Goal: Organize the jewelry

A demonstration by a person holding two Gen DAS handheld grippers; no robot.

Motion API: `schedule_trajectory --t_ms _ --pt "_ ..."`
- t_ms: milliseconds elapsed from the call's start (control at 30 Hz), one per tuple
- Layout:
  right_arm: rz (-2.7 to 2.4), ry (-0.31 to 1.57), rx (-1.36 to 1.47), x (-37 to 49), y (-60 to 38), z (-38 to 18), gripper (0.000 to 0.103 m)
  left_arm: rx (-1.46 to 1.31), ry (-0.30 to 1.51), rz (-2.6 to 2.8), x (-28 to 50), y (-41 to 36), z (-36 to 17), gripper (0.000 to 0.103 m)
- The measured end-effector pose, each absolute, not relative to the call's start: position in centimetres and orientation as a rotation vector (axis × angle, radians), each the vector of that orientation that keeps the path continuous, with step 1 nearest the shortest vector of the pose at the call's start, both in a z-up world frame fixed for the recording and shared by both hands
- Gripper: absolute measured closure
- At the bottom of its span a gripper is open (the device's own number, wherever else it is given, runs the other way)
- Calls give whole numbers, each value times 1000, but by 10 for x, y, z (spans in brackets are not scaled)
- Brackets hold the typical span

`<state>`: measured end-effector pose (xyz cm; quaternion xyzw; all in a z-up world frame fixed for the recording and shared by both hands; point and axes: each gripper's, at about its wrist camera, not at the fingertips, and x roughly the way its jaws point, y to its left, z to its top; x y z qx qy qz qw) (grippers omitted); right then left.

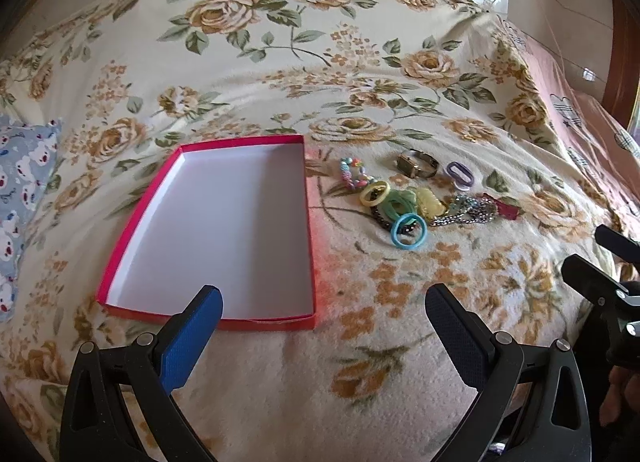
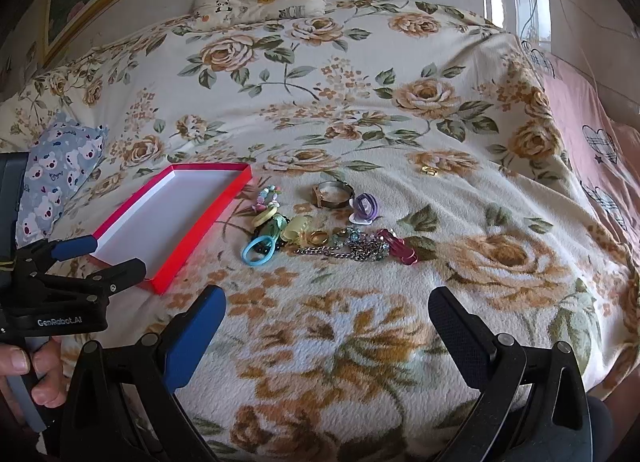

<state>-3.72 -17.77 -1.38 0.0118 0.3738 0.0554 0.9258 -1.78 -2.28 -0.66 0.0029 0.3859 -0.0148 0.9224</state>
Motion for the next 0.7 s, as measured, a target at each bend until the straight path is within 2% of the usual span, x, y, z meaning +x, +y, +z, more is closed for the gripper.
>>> schedule_trajectory --t_ms 533,600,700 --pt "131 816 130 9 -204 -19 3 -31 840 -71 42 -20 -8 2" --pt "125 823 151 20 -209 -21 5 -32 843 -80 57 -20 -7 2" --pt "115 841 189 40 -219 -24 16 -23 854 -94 81 -22 -8 8"
